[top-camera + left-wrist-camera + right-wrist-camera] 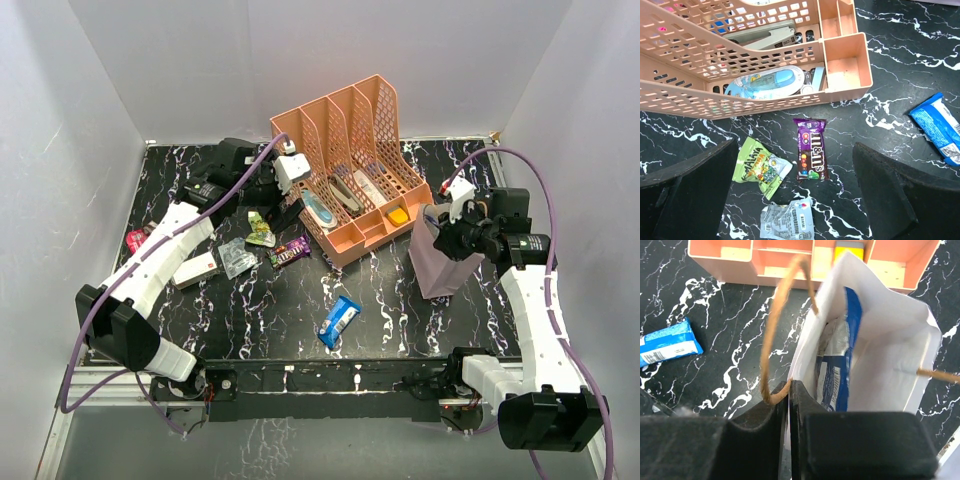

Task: Place the snacks into the paper bag
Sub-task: Adjust the paper bag at the center of the board.

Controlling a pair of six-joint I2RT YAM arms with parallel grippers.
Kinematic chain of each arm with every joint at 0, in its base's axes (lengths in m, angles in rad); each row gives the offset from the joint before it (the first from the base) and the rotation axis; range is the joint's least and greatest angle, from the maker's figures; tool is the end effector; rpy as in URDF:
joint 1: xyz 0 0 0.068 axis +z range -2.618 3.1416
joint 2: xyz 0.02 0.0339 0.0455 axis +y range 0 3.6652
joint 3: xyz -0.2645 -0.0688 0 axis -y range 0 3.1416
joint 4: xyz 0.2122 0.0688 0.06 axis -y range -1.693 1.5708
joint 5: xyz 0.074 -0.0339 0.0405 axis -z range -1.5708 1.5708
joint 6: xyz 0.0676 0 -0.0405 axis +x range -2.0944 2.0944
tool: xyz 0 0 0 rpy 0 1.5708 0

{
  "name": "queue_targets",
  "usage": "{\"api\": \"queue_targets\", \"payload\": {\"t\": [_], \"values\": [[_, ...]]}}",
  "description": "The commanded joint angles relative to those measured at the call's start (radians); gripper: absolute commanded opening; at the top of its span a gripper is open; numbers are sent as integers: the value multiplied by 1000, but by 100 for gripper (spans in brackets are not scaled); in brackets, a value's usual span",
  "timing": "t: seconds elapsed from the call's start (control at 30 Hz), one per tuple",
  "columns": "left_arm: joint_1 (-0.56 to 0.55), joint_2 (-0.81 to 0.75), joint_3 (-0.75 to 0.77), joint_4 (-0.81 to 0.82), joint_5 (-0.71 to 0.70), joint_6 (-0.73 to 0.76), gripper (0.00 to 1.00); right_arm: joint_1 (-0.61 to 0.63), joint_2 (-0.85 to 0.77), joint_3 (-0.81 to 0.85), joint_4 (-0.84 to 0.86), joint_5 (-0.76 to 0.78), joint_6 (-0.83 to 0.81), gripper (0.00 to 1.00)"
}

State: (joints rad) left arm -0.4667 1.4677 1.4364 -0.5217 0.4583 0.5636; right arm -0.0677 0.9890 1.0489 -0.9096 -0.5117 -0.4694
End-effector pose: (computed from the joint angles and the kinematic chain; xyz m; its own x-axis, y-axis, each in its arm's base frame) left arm 0.2735 -0.1713 0.3592 -0.0013 0.5372 -0.8435 0.8759 0.4076 0.2582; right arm 0.1725 0.0215 0.3072 -0.5491 -0.3581 -0.7552 -0.5740 0.8183 0.0294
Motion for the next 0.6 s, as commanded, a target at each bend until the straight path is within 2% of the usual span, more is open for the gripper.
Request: {"api": "queue_targets", "payload": {"t": [0.0,0.27,0.57], "values": [[2,-44,-33,42,-66,-24,97,-3,-9,22,32,-69,-7,8],[7,-61,-100,130,-235,-101,97,-1,-26,28,-43,-206,-106,8],[50,-92,-196,146,-215,-130,98,3,-28,29,-98,-393,-303,8]]}}
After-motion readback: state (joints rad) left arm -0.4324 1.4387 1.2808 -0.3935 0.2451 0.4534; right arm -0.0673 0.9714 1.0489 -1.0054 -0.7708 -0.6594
